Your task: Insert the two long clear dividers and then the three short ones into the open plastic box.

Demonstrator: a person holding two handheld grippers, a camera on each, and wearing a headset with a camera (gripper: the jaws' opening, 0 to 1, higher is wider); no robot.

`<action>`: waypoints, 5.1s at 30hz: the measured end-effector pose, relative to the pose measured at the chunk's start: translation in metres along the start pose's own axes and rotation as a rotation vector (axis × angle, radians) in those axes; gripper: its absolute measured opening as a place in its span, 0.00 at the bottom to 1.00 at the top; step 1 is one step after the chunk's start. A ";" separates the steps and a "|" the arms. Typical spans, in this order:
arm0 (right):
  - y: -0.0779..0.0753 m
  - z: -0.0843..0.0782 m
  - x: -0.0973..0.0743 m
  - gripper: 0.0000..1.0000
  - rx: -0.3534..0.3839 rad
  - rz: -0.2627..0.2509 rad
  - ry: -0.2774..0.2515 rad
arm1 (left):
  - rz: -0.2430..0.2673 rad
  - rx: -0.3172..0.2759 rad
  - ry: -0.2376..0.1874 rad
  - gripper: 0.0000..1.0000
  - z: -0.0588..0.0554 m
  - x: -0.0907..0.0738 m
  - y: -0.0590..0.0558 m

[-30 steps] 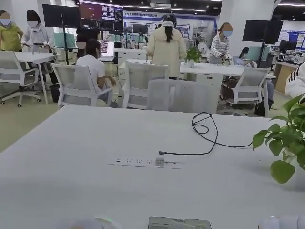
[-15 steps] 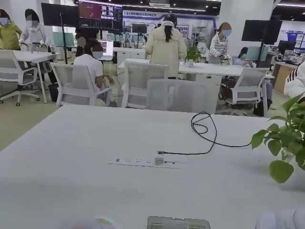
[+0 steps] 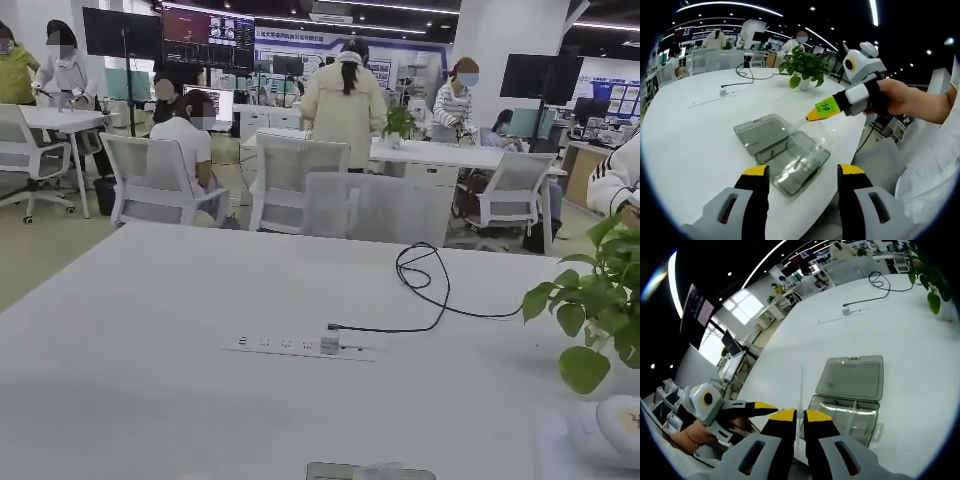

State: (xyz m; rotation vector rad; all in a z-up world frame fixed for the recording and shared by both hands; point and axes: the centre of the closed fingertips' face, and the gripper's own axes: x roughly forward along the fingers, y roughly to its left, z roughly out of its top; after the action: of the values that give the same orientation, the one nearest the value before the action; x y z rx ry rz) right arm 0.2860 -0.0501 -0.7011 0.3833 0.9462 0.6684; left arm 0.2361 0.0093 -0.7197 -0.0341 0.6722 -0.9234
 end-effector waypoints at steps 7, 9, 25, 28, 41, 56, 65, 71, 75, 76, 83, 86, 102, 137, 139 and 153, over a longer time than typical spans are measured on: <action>-0.014 -0.008 0.008 0.07 0.039 -0.081 0.119 | -0.019 0.048 0.017 0.70 -0.014 -0.007 0.006; -0.017 -0.009 0.011 0.07 0.054 -0.098 0.140 | -0.029 0.076 0.020 0.73 -0.017 -0.008 0.005; -0.027 -0.033 0.028 0.07 0.189 -0.181 0.247 | -0.104 0.217 0.040 1.00 -0.030 -0.008 0.004; -0.032 -0.035 0.031 0.07 0.196 -0.198 0.256 | -0.112 0.211 0.037 1.00 -0.032 -0.009 0.004; -0.043 -0.047 0.046 0.07 0.207 -0.244 0.315 | -0.115 0.188 0.023 1.00 -0.035 -0.009 0.008; -0.053 -0.055 0.052 0.07 0.198 -0.268 0.331 | -0.121 0.157 0.013 0.99 -0.037 -0.006 0.006; -0.054 -0.055 0.054 0.07 0.182 -0.276 0.333 | -0.121 0.152 0.013 0.98 -0.038 -0.006 0.006; -0.054 -0.054 0.054 0.07 0.164 -0.285 0.330 | -0.122 0.148 0.011 0.98 -0.038 -0.006 0.005; -0.055 -0.054 0.053 0.07 0.159 -0.290 0.329 | -0.120 0.145 0.008 0.98 -0.037 -0.005 0.006; -0.055 -0.054 0.053 0.07 0.155 -0.290 0.329 | -0.119 0.144 0.007 0.98 -0.036 -0.005 0.006; -0.054 -0.052 0.054 0.07 0.123 -0.301 0.330 | -0.121 0.139 0.007 0.97 -0.037 -0.004 0.007; -0.053 -0.052 0.055 0.07 0.094 -0.308 0.335 | -0.121 0.139 0.006 0.97 -0.037 -0.004 0.007; -0.050 -0.050 0.058 0.07 -0.032 -0.349 0.363 | -0.118 0.128 0.007 0.97 -0.040 -0.005 0.008; -0.053 -0.066 0.081 0.10 -0.038 -0.274 0.356 | -0.127 0.142 -0.002 1.00 -0.046 -0.003 0.011; -0.054 -0.066 0.081 0.10 -0.030 -0.266 0.350 | -0.132 0.147 -0.024 1.00 -0.044 -0.001 0.011; -0.055 -0.069 0.085 0.11 -0.014 -0.212 0.317 | -0.127 0.110 -0.052 1.00 -0.041 -0.002 0.011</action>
State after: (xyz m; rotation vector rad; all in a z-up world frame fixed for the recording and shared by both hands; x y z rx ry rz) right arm 0.2820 -0.0325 -0.8226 0.1622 1.2629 0.5490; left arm 0.2211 0.0275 -0.7547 -0.0030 0.5748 -1.0775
